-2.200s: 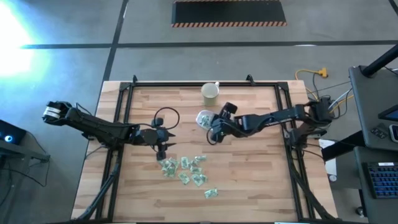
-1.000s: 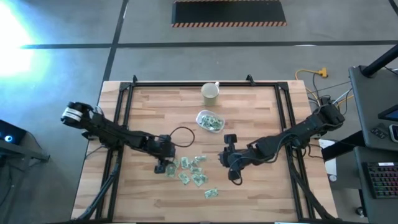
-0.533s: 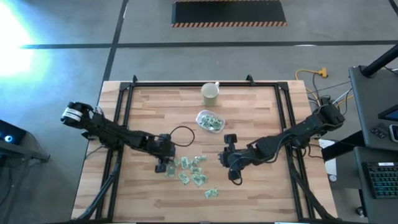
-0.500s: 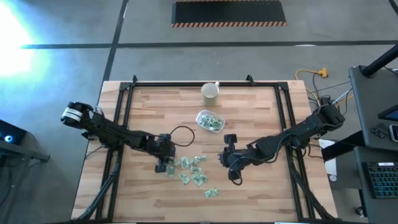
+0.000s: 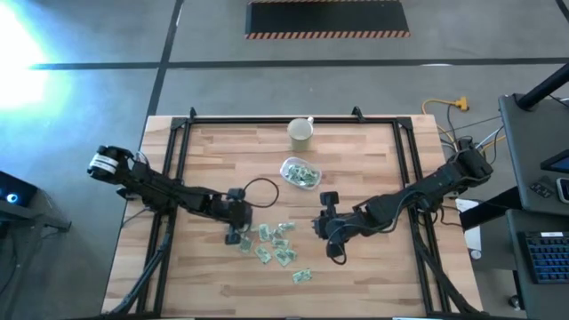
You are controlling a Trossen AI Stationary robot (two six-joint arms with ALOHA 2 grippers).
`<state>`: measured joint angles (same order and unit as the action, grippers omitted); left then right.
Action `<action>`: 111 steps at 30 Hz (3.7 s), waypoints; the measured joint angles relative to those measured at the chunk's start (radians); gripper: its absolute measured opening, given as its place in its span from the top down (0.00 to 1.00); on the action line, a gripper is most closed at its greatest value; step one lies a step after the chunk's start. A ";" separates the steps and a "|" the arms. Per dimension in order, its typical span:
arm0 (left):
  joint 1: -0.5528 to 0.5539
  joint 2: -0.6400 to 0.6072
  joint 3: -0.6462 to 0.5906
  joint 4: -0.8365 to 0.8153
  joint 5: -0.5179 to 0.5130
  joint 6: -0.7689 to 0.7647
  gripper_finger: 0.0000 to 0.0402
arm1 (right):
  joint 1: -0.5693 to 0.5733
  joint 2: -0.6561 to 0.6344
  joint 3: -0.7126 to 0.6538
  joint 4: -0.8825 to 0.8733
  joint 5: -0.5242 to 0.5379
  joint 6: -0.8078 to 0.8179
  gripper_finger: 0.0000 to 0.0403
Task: Pick and place items into bin
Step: Put the green stevia packet into the transparent bin
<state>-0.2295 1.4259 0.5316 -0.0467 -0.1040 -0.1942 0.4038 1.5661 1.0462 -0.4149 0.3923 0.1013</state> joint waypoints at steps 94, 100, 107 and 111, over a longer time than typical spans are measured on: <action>0.055 0.062 0.306 -0.099 -0.319 0.222 0.58 | -0.003 0.057 -0.136 0.451 -0.143 -0.058 0.86; 0.023 0.040 0.243 -0.087 -0.279 0.168 0.58 | -0.011 0.160 -0.135 0.549 -0.155 -0.131 0.86; 0.005 0.033 0.205 -0.095 -0.261 0.123 0.58 | -0.065 0.221 -0.119 0.565 -0.124 -0.149 0.86; 0.006 0.022 0.203 -0.091 -0.262 0.125 0.58 | -0.098 0.249 -0.119 0.571 -0.125 -0.123 0.84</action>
<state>-0.2234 1.4478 0.7345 -0.1376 -0.3664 -0.0696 0.3058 1.8152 0.9272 0.1559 0.2675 -0.0218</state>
